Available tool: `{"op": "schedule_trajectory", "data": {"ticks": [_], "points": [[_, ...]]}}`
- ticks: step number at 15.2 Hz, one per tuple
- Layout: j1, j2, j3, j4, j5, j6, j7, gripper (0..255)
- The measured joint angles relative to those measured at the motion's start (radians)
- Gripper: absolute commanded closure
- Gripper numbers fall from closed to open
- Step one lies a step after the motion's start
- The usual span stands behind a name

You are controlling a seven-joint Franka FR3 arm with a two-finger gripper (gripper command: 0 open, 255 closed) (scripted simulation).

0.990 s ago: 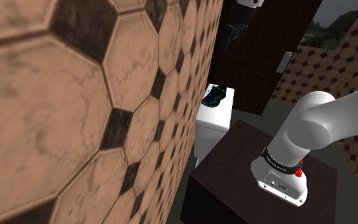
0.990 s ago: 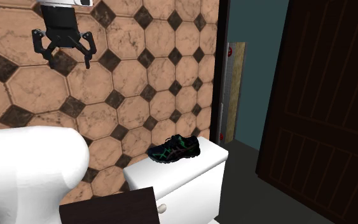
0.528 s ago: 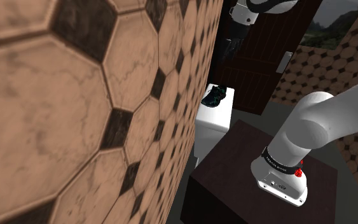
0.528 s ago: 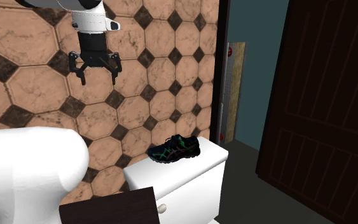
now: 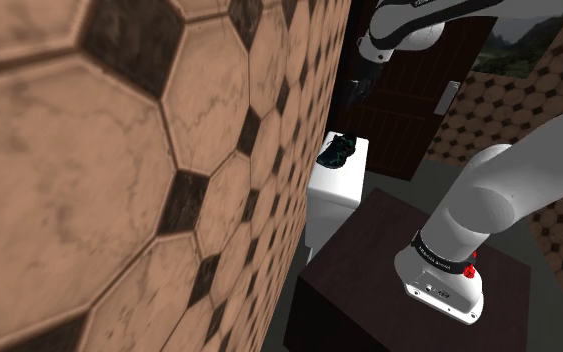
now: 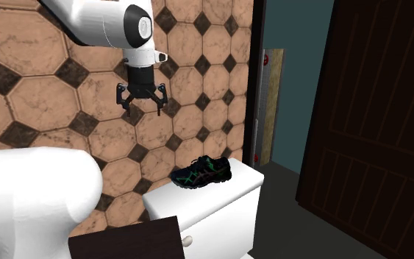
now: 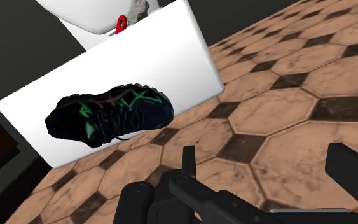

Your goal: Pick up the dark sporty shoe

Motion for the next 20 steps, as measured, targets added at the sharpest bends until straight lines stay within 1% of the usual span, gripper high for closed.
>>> {"op": "schedule_trajectory", "data": {"ticks": [2, 6, 10, 12, 15, 17, 20], "points": [[-0.001, 0.057, -0.035, 0.005, 0.011, 0.051, -0.038, 0], [0.009, 0.200, -0.104, 0.044, 0.066, 0.148, -0.125, 0], [0.012, 0.356, -0.172, 0.109, 0.168, 0.218, -0.251, 0], [0.008, 0.430, -0.190, 0.147, 0.229, 0.239, -0.311, 0], [-0.016, 0.558, -0.200, 0.213, 0.343, 0.268, -0.416, 0], [-0.050, 0.651, -0.191, 0.275, 0.422, 0.275, -0.487, 0], [-0.103, 0.760, -0.169, 0.346, 0.508, 0.285, -0.563, 0]]}}
